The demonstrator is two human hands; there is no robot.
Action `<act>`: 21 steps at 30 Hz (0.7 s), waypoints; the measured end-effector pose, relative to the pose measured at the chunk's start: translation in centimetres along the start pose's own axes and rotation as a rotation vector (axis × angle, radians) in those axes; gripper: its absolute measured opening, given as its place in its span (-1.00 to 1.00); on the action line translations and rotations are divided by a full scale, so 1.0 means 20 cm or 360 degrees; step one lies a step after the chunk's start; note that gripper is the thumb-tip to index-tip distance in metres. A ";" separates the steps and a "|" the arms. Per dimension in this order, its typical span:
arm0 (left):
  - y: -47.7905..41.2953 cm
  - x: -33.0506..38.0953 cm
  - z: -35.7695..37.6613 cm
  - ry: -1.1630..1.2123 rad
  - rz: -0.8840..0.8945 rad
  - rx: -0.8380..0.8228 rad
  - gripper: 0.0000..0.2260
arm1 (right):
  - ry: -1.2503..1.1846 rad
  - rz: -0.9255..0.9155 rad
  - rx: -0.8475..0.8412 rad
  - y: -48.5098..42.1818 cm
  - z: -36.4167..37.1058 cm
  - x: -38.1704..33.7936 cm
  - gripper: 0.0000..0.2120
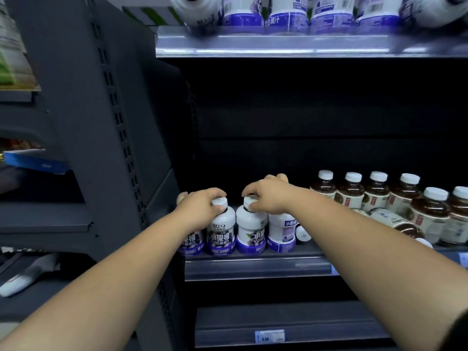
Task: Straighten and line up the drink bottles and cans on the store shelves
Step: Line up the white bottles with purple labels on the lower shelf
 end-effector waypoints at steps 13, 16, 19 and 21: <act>-0.02 -0.03 0.02 -0.0028 0.0001 -0.0095 -0.70 | 0.0059 -0.0032 -0.0053 -0.03 0.01 0.03 -0.67; -0.04 -0.01 0.02 -0.0059 0.0021 -0.0120 -0.64 | -0.0132 0.0059 -0.0131 0.00 -0.01 0.11 -0.48; -0.07 0.08 0.02 -0.0054 0.0134 -0.0064 -0.60 | -0.0199 0.0133 -0.0134 0.05 -0.05 0.27 -0.37; -0.10 0.15 0.04 0.0008 0.0213 -0.0048 -0.63 | -0.0284 0.0178 -0.0170 0.09 -0.05 0.37 -0.42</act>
Point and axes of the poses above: each hand's wrist, its own y-axis away from the middle knuckle, its own z-axis out of the palm, x = y × z, the point moved 9 cm from there along -y, towards the middle knuckle, and after that the axes turned 9 degrees about z, right-handed, at the moved point
